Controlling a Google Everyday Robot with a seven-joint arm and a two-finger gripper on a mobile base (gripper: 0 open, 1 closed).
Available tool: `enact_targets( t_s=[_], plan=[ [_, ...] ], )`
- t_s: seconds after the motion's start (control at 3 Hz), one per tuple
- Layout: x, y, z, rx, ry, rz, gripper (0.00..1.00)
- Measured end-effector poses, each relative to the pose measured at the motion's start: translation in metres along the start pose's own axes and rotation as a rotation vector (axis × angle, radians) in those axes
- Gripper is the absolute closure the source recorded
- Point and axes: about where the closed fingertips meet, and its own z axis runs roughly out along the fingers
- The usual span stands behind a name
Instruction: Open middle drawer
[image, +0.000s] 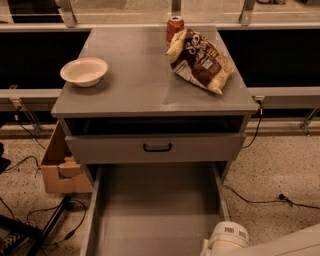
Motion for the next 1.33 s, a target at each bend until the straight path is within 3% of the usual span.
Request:
enact_targets(
  t_s=[0.33,0.67,1.0,1.33],
  plan=[
    [0.022,-0.014,-0.042,0.079,-0.067,0.079,0.0],
    [0.019,-0.034,-0.086,0.203,-0.179,0.112,0.0],
    [-0.014,-0.058,-0.128,0.287,-0.246,0.085,0.0],
    [-0.005,-0.093,-0.207,0.332,-0.272,0.21,0.0]
  ],
)
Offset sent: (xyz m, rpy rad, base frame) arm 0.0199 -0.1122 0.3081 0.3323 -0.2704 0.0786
